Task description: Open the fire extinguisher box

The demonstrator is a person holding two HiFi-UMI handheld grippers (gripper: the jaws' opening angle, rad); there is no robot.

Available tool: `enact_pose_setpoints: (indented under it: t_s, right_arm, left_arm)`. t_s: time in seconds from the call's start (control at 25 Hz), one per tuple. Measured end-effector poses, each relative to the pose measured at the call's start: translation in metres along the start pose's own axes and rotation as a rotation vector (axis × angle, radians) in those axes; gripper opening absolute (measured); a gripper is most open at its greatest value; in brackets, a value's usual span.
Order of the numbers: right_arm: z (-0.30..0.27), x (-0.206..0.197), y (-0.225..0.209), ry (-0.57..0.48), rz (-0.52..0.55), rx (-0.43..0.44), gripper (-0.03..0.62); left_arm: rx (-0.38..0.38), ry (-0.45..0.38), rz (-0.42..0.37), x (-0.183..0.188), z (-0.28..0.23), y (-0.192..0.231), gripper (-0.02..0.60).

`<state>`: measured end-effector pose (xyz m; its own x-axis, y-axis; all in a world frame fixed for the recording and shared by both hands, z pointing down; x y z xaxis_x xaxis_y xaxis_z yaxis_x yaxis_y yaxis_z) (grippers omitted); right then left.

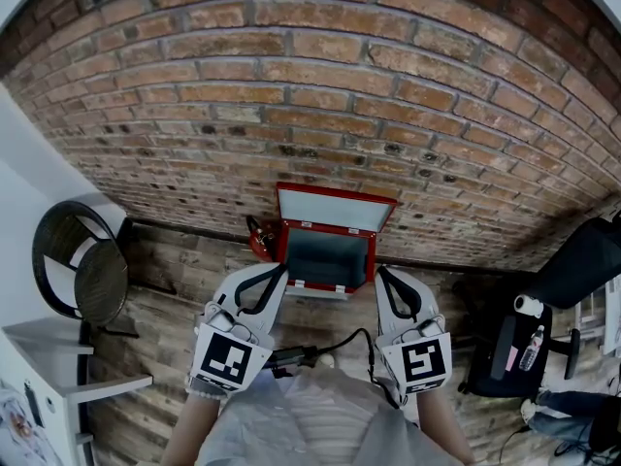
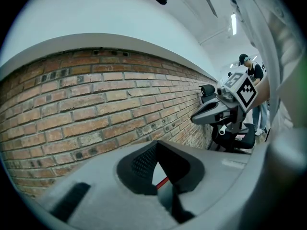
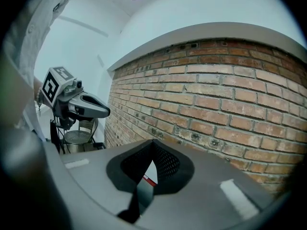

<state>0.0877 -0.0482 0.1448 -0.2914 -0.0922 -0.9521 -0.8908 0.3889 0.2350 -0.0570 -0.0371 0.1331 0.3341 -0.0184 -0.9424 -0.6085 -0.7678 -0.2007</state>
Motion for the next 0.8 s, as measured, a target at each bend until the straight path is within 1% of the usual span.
enact_pose_setpoints:
  t_s: [0.8]
  right_arm:
    - [-0.0027,0.0006,0.0038,0.003,-0.003,0.019,0.006]
  left_arm:
    - [-0.002,0.003,0.017,-0.0056,0.0000,0.0003,0.000]
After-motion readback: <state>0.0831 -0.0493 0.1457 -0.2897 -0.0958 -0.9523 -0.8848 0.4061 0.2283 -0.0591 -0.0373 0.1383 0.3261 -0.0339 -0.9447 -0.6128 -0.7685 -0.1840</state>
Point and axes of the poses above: the fingertips, and each gripper's own axes: z backward along the fingers, y to its left, x out of its top, the point moved 1 cm from there along z, backward along the fingers, and after that the axes turned 12 degrees about -x, right-handed, at the moved point
